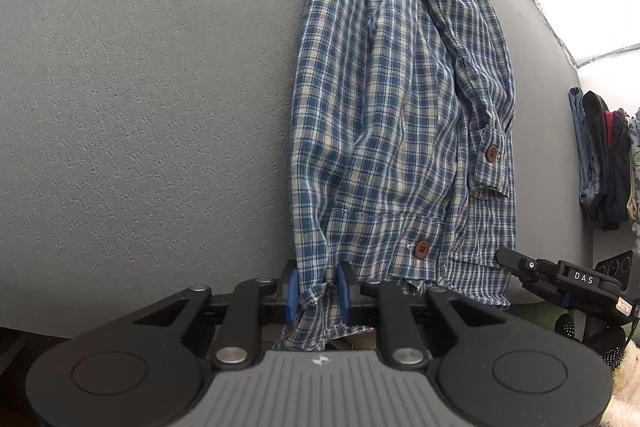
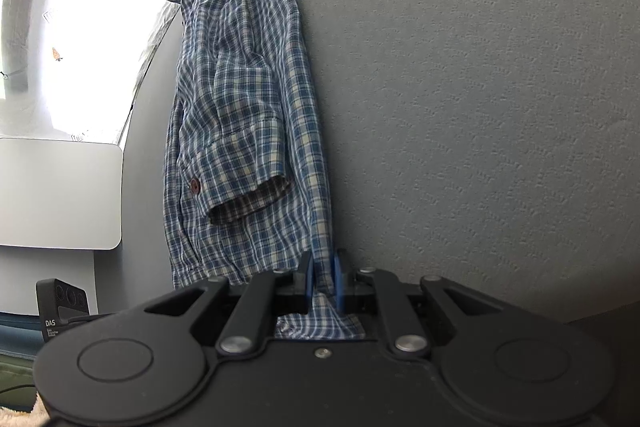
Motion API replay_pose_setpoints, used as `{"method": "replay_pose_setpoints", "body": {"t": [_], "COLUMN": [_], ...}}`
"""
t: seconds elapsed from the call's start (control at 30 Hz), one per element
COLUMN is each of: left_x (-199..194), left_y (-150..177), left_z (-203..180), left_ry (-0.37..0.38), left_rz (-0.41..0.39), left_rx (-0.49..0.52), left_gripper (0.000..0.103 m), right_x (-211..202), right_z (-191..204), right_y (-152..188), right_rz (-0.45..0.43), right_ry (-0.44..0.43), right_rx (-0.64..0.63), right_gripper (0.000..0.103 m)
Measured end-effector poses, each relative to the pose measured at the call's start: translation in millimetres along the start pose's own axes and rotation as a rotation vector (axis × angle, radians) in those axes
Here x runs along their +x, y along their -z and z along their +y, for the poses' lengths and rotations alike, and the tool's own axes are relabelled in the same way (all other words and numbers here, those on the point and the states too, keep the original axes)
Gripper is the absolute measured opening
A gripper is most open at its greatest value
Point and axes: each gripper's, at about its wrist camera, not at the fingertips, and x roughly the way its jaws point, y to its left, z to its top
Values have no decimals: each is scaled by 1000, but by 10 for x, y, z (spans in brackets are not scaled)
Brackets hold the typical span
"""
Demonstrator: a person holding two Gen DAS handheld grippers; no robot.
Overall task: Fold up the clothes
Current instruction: 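Lift the folded shirt with both grippers and fold it over again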
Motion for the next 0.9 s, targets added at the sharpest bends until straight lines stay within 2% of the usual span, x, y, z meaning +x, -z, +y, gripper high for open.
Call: {"method": "replay_pose_setpoints", "body": {"t": [0.1,0.27,0.4,0.63,0.8,0.9], "left_x": [15,-13,-85,-244,-400,-467], "left_y": [0,-7,-35,-133,-233,-319], "left_z": [86,175,181,245,268,293], "left_ry": [43,90,137,335,483,548], "left_rz": [0,-8,-35,-104,-181,-230], "left_rx": [-58,-131,-178,-355,-470,-533], "left_gripper": [8,7,6,6,6,6], "right_x": [-17,-41,-119,-216,-276,-328], "right_z": [-64,-222,-242,-195,-153,-168], "right_y": [14,36,29,-82,-161,-219], "right_rz": [-8,-23,-61,-122,-162,-201], "right_ry": [-7,-75,-146,-307,-410,-480], "right_rx": [37,149,191,307,379,450], "right_gripper": [6,3,3,3,3,3]}}
